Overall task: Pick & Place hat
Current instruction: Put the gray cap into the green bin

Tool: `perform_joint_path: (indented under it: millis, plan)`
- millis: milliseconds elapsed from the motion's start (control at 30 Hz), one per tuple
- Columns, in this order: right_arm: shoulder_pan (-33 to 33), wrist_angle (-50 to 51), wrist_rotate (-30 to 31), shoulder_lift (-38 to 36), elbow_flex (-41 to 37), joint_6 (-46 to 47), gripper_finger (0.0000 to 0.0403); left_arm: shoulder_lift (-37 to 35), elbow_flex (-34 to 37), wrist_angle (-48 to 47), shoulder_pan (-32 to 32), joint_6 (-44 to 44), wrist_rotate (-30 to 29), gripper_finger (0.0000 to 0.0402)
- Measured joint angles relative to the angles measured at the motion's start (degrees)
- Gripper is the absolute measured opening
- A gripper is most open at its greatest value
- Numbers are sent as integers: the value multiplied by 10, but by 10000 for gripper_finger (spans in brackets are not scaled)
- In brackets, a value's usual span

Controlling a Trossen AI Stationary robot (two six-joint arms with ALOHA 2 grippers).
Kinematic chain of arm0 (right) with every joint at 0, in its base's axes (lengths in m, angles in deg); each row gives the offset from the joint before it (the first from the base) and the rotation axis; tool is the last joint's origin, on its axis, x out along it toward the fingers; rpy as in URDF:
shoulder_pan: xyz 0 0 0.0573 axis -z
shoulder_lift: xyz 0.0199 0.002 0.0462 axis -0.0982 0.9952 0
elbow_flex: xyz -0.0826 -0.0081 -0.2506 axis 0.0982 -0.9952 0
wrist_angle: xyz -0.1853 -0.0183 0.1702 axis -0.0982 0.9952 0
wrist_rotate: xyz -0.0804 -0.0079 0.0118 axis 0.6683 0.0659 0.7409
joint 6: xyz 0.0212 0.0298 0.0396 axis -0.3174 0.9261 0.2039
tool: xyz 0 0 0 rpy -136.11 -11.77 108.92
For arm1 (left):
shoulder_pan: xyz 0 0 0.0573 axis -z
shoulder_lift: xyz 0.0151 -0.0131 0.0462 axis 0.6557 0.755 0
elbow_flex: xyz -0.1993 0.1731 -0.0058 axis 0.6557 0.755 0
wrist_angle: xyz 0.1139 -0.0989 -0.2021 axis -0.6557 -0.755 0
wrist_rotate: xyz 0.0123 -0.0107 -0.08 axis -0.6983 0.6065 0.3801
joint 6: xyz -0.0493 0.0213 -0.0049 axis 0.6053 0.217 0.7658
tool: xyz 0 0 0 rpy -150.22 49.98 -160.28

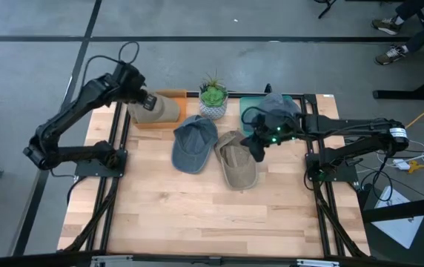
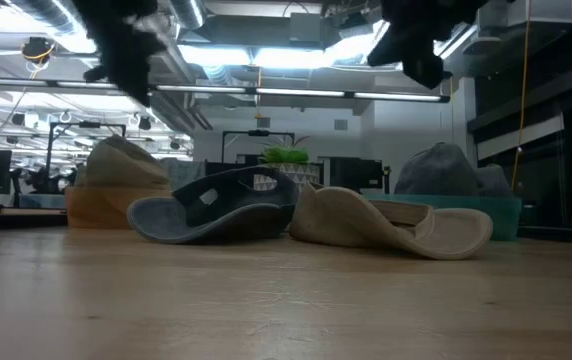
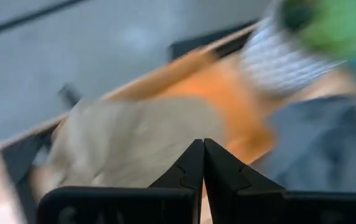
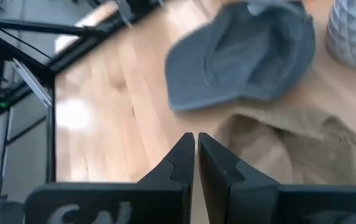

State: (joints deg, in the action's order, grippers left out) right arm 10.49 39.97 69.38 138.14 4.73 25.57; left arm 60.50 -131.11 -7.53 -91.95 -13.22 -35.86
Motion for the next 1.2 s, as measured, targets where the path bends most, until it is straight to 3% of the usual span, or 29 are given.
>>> perform_joint_path:
  millis: [233,400,533,667,867,1000,1200]
  plan:
    - [-35,32,19,7,-2,14,23,-51,-10,84,63,20,134,2]
    - [-55,31,19,23,-2,26,24,-57,-10,92,119,47,232,6]
    - [-70,30,19,42,-2,36,38,-50,-10,92,177,80,271,12]
    - [-84,31,19,63,-2,40,62,-36,-10,91,241,106,265,11]
    - [-107,39,14,78,-2,40,94,-1,-10,82,351,123,194,22]
    - [-120,69,13,79,-2,39,103,33,-10,74,418,112,182,50]
    - [-135,112,13,79,-2,50,103,97,-10,-34,476,189,74,110]
